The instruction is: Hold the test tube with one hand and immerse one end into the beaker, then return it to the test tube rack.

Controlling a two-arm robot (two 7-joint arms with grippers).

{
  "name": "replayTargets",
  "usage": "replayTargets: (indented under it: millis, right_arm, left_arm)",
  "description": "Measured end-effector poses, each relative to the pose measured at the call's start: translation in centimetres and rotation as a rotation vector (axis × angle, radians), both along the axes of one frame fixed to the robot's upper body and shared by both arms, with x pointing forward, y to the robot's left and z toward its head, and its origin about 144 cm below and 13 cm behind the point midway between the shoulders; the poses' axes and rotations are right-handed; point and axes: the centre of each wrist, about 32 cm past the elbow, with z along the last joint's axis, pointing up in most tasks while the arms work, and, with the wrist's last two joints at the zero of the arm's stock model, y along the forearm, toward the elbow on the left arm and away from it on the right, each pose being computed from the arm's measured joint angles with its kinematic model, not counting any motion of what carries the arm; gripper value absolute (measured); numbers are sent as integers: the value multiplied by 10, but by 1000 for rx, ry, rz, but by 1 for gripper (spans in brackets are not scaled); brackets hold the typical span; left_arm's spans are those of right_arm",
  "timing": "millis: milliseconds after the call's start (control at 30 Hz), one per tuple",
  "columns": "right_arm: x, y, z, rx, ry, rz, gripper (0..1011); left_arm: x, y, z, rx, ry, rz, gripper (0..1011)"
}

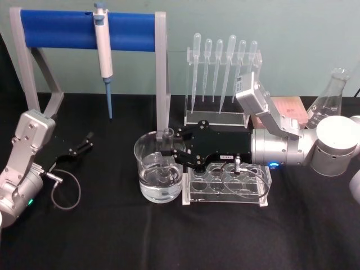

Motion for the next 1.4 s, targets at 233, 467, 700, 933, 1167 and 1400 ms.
replayTargets:
  millis: [233,467,700,933,1167,1400]
  right_arm:
    - [0,0,0,-1,-1,1,238]
    - [0,0,1,-2,-1,1,238]
    - [0,0,1,-2,-2,2,238]
    - [0,0,1,-2,-2,2,238]
    - [0,0,1,-2,-2,2,238]
    - [0,0,1,-2,-2,2,238]
  left_arm:
    - [0,0,0,0,0,0,1000]
    - [0,0,0,0,0,0,1000]
    - [0,0,0,0,0,0,1000]
    - [0,0,0,0,0,0,1000]
    - [0,0,0,0,0,0,1000]
    - [0,0,0,0,0,0,1000]
